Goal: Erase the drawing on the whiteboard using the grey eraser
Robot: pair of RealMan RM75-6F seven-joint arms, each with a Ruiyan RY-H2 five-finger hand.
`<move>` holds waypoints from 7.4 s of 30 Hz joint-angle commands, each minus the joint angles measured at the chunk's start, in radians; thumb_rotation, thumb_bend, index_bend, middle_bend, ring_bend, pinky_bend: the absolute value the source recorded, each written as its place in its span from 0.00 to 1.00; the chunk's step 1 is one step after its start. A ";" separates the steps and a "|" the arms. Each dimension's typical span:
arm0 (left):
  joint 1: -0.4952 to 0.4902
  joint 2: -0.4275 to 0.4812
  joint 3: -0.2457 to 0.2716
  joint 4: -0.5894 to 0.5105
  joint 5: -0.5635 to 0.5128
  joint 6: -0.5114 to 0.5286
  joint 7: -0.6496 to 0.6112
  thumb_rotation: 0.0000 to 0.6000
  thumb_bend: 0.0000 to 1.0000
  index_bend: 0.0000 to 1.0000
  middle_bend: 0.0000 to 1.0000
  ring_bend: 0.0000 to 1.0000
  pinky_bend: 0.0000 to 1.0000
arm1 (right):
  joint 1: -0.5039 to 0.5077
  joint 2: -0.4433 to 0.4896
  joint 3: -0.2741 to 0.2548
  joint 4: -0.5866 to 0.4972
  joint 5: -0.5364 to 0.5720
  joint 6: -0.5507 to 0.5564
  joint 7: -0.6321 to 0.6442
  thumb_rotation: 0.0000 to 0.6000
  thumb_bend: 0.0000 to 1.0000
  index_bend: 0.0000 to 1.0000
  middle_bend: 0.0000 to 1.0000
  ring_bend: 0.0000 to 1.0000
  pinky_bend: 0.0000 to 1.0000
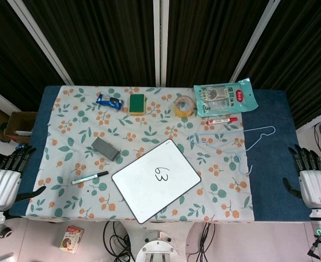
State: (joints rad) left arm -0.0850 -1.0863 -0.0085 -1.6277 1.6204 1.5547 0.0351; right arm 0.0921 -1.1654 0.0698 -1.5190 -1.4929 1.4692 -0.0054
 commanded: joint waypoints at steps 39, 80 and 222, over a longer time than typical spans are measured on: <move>-0.400 -0.130 -0.051 0.221 0.106 -0.419 -0.061 1.00 0.09 0.17 0.17 0.10 0.21 | 0.000 0.034 0.007 -0.049 -0.023 0.027 -0.017 1.00 0.23 0.00 0.00 0.00 0.00; -0.662 -0.397 0.014 0.562 0.006 -0.682 -0.188 1.00 0.23 0.23 0.23 0.18 0.24 | -0.030 0.031 0.009 -0.012 0.003 0.042 0.026 1.00 0.23 0.00 0.00 0.00 0.00; -0.762 -0.804 -0.162 0.404 -0.331 -0.712 0.357 1.00 0.38 0.64 0.61 0.48 0.51 | -0.072 0.051 0.048 0.082 0.040 0.084 0.212 1.00 0.25 0.00 0.00 0.00 0.00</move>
State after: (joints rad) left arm -0.8419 -1.8811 -0.1657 -1.2362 1.2936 0.8406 0.3982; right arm 0.0202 -1.1147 0.1176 -1.4375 -1.4531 1.5534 0.2068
